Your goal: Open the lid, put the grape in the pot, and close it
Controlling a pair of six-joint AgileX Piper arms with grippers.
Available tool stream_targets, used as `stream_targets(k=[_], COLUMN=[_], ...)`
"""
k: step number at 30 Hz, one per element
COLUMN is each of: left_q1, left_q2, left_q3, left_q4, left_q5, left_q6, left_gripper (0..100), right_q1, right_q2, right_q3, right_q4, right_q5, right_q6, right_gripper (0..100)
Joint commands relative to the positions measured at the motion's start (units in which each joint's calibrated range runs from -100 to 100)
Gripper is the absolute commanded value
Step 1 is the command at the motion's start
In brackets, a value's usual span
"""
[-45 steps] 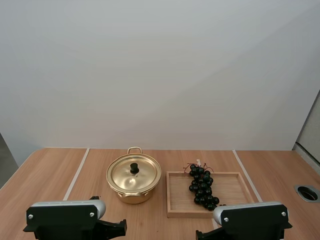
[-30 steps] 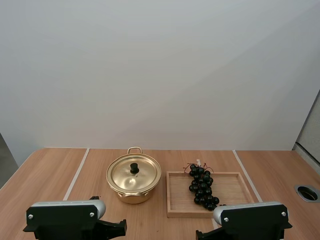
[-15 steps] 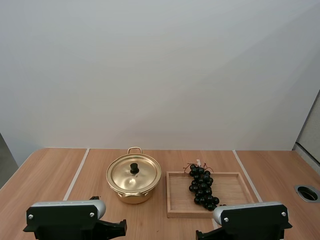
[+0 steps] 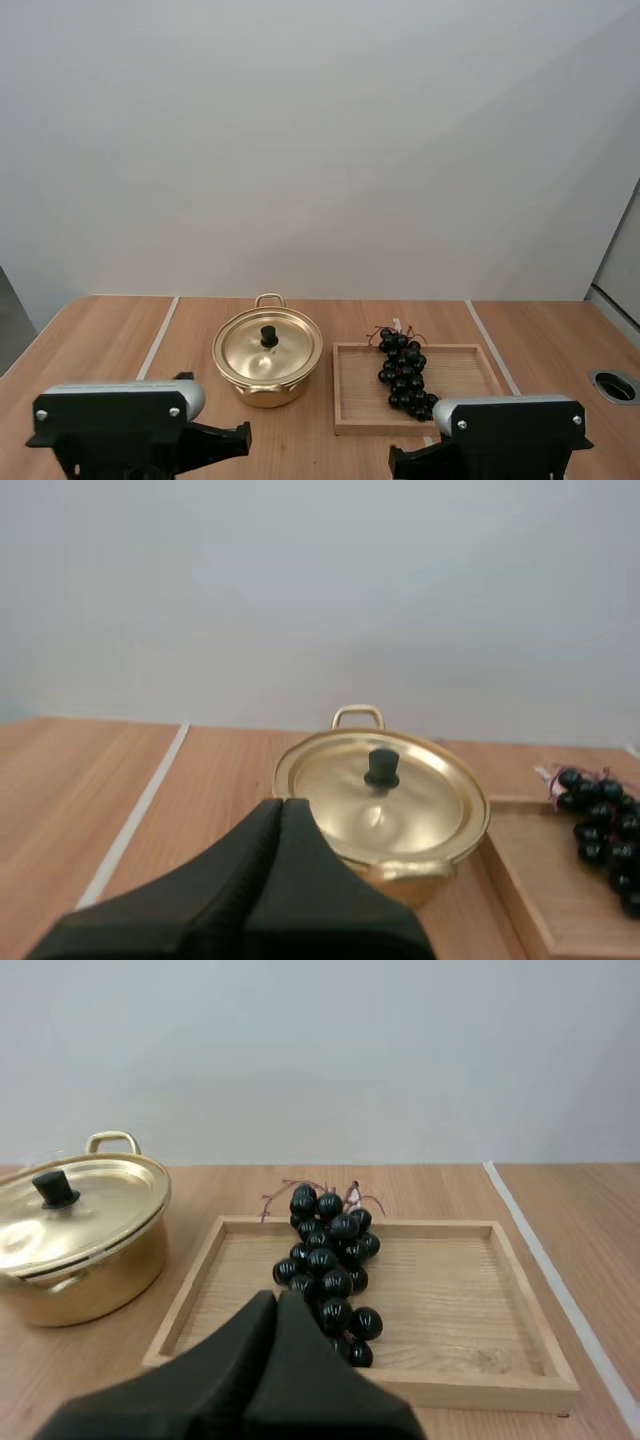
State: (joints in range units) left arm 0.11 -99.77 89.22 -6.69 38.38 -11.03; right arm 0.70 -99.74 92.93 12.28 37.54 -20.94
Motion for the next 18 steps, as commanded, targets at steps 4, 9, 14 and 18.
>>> stream_targets(k=[4, 9, 14, 18], left_q1=[0.09, 0.09, 0.09, 0.09], left_q2=[-0.2, -0.2, -0.2, -0.2], left_q3=[-12.8, -20.5, -23.0, -23.1], left_q4=[1.4, 1.4, 1.4, 1.4], left_q5=[1.5, 3.1, 7.1, 12.8], left_q6=[0.0, 0.0, -1.7, -2.0], left_gripper=[0, 0, 3, 27], right_q1=[-0.1, -0.1, -0.1, -0.1], right_q2=[-0.3, -0.3, -0.3, -0.3], right_q3=[-13.8, -20.0, -21.0, -21.0], right_q4=[-0.3, -0.3, -0.1, -0.1], right_q5=[9.5, 9.9, 11.6, 14.9], right_q6=[-0.3, -0.3, -0.3, -0.2], right_gripper=[0, 0, 0, 29])
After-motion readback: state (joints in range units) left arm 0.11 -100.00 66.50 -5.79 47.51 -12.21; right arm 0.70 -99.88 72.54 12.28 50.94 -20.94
